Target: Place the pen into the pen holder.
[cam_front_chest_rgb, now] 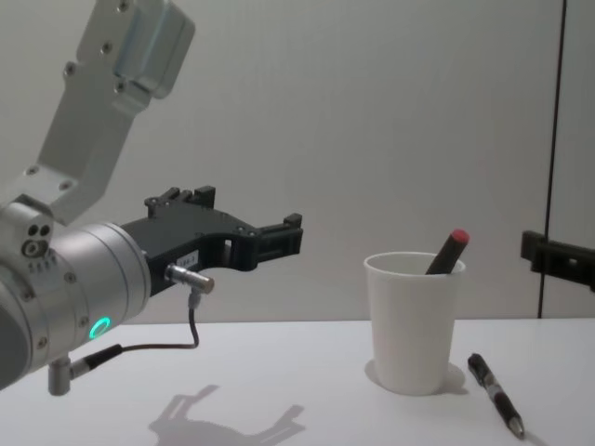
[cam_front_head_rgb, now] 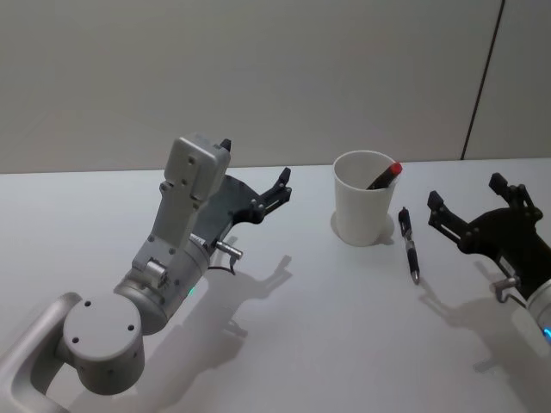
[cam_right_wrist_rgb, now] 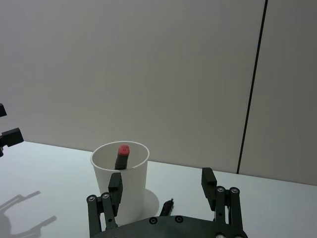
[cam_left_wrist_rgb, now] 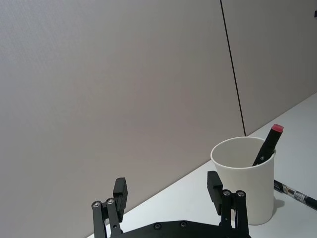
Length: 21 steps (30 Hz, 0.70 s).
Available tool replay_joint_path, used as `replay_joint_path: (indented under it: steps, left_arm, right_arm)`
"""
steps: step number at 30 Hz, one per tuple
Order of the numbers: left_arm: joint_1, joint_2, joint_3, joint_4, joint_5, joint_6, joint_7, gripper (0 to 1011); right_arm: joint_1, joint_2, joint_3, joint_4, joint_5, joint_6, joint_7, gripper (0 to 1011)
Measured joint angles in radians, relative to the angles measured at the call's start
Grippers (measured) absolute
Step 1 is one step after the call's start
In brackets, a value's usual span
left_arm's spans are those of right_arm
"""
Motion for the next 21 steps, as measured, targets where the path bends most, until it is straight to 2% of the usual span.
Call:
replay_joint_path:
  steps: [10,21]
  left_arm:
    - [0.000,0.000,0.000,0.000,0.000,0.001,0.000,1001]
    - [0.000,0.000,0.000,0.000,0.000,0.001,0.000,1001]
  right_arm:
    - [-0.034,0.013,0.010,-0.044,0.024,0.023,-0.029,1001]
    - [-0.031,-0.001,0.015,-0.075,0.027,0.094,-0.075,1001]
